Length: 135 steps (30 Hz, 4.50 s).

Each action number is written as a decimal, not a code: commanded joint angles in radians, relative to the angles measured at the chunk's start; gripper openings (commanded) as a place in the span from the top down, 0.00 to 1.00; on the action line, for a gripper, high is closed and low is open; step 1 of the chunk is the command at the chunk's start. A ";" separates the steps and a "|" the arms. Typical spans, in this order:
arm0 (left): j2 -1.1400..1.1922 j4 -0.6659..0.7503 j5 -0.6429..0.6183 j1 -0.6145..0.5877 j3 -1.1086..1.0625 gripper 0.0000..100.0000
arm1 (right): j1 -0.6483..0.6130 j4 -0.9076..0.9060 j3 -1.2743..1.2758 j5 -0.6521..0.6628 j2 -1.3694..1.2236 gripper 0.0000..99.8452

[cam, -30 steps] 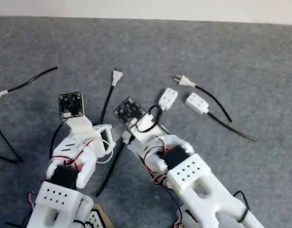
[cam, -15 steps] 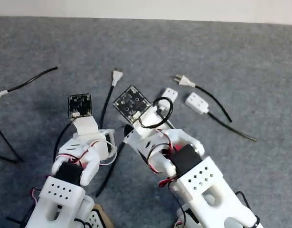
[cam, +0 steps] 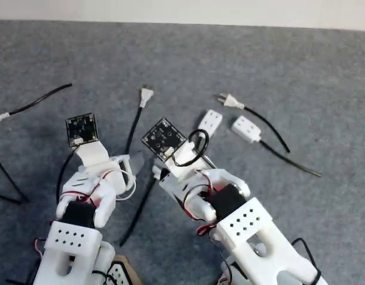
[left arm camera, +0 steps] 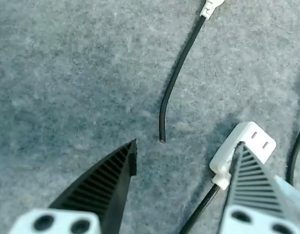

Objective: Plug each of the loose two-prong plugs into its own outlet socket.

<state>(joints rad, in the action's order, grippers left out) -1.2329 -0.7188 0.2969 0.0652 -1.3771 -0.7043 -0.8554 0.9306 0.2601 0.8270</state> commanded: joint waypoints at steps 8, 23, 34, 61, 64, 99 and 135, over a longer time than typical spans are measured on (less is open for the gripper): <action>-0.002 0.021 -0.014 0.213 0.015 0.69 | -0.007 0.008 -0.058 -0.025 0.025 1.00; -0.001 0.018 -0.008 0.252 -0.012 0.69 | -0.007 -0.082 -0.193 -0.028 0.025 1.00; -0.005 0.023 -0.009 0.035 0.018 0.69 | 0.036 -0.077 -0.120 -0.028 0.024 1.00; -0.010 0.048 -0.008 -0.058 -0.058 0.69 | 0.117 -0.236 -0.740 0.009 -0.722 1.00; -0.010 0.048 -0.008 -0.058 -0.058 0.69 | 0.148 -0.239 -0.745 0.015 -0.733 1.00; -0.008 0.048 -0.008 -0.054 -0.059 0.69 | 0.122 -0.255 -0.802 -0.020 -0.840 1.00; -0.008 0.048 -0.008 -0.059 -0.059 0.69 | 0.097 -0.251 -0.713 0.003 -0.842 1.00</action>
<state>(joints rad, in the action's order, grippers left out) -1.2344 -0.6897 0.2892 0.0115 -1.4385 -0.6015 -1.1347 0.2048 0.2493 -0.0399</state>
